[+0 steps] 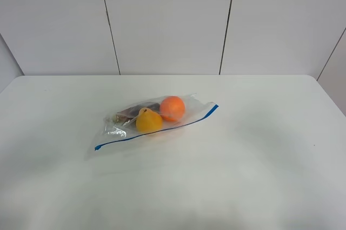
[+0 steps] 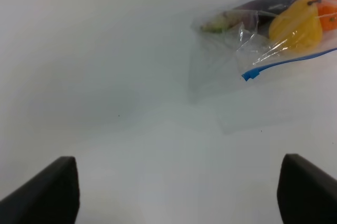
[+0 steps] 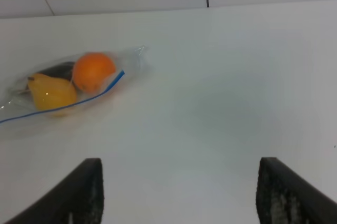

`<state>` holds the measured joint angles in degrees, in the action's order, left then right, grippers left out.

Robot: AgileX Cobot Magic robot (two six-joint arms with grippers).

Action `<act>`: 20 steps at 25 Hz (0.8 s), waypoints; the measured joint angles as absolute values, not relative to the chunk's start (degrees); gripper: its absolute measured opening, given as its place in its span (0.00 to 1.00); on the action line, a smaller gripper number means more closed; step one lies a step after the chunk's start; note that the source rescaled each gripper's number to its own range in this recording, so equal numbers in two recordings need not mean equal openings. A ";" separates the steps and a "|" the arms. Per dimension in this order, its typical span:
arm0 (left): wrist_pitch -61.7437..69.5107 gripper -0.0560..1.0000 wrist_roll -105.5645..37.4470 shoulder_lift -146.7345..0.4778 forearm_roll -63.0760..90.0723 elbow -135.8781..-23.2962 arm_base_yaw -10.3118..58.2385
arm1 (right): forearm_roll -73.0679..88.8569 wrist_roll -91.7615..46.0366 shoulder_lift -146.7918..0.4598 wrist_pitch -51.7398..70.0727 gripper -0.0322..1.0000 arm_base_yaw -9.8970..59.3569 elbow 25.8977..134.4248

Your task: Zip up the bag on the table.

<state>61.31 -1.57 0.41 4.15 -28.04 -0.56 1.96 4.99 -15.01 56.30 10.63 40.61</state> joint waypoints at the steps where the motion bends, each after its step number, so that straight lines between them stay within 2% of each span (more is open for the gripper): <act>1: 61.31 0.92 -1.57 0.41 4.15 -28.04 -0.56 | 1.96 5.05 -13.47 56.30 1.00 10.63 39.90; 11: 61.31 0.92 -1.57 0.41 4.15 -28.04 -0.56 | 2.02 5.09 -0.44 56.36 1.00 10.63 35.29; 20: 61.31 0.92 -1.57 0.41 4.15 -28.04 -0.56 | 3.16 3.34 0.35 58.93 0.99 10.63 28.31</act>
